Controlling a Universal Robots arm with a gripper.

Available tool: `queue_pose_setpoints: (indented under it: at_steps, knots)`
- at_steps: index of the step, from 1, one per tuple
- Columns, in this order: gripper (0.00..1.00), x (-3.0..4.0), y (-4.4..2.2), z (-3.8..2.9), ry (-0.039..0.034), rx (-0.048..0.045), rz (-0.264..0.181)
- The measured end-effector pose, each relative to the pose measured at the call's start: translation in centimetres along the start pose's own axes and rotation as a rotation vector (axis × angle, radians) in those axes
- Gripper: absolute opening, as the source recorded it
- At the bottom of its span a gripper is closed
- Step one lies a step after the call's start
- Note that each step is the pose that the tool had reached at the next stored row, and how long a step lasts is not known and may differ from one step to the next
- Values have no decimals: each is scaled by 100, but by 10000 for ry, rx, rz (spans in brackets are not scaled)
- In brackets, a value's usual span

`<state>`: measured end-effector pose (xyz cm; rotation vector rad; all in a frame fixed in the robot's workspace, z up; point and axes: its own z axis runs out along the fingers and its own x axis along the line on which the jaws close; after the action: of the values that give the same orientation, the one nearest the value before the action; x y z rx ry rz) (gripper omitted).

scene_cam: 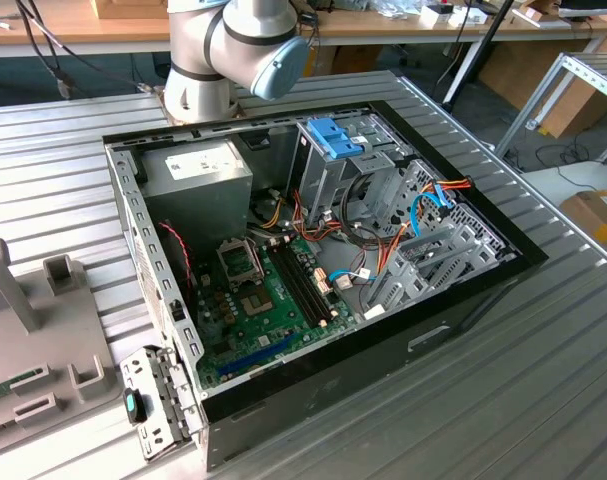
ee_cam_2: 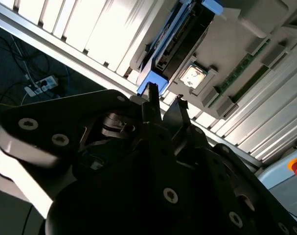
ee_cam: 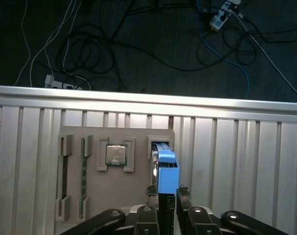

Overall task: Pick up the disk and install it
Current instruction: 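Pick up the disk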

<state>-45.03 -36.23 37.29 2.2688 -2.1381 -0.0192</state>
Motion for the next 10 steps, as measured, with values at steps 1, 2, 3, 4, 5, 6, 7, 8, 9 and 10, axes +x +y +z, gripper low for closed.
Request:
queue_pose_setpoints:
  at_steps: [1,2,3,4,5,6,7,8,9,10]
  knots:
    - [36,-1,0,0,0,0,0]
    - [36,-1,0,0,0,0,0]
    - [36,-2,0,0,0,0,0]
    - [42,-3,0,0,0,1,0]
    - [54,-4,0,1,0,1,-1]
    - [60,-5,0,1,0,1,-1]
    - [60,-6,0,2,0,1,-1]
    - [60,-6,-1,33,0,1,-1]
    - [60,-6,-2,64,0,0,-1]
    - [60,-6,-2,82,0,0,-1]
